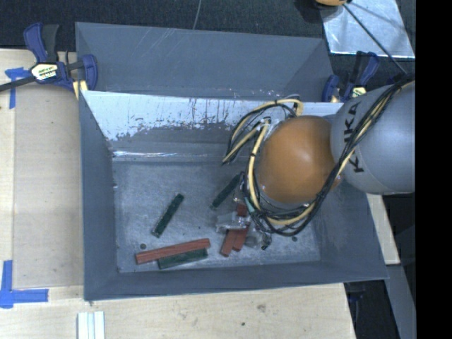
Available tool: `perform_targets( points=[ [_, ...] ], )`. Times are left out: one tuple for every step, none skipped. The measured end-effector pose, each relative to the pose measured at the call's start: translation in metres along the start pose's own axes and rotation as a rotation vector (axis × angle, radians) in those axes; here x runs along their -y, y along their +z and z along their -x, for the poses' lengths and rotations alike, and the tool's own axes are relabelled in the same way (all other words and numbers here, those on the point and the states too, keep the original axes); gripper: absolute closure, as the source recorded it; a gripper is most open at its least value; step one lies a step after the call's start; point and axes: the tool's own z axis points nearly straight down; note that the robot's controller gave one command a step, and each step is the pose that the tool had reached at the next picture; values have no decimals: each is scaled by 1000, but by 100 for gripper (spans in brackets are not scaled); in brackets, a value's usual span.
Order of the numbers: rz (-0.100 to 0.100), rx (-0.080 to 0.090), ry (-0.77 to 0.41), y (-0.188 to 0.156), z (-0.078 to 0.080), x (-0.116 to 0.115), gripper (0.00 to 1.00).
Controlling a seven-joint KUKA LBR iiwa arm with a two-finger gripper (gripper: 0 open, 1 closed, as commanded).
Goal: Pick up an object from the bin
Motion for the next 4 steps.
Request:
perform_targets(
  points=[
    [1, 1, 0, -3, 0, -1, 100],
    [7, -2, 0, -16, -1, -2, 100],
    [9, -3, 1, -38, -1, -3, 100],
    [1, 1, 2, -60, 0, -1, 100]
  ],
)
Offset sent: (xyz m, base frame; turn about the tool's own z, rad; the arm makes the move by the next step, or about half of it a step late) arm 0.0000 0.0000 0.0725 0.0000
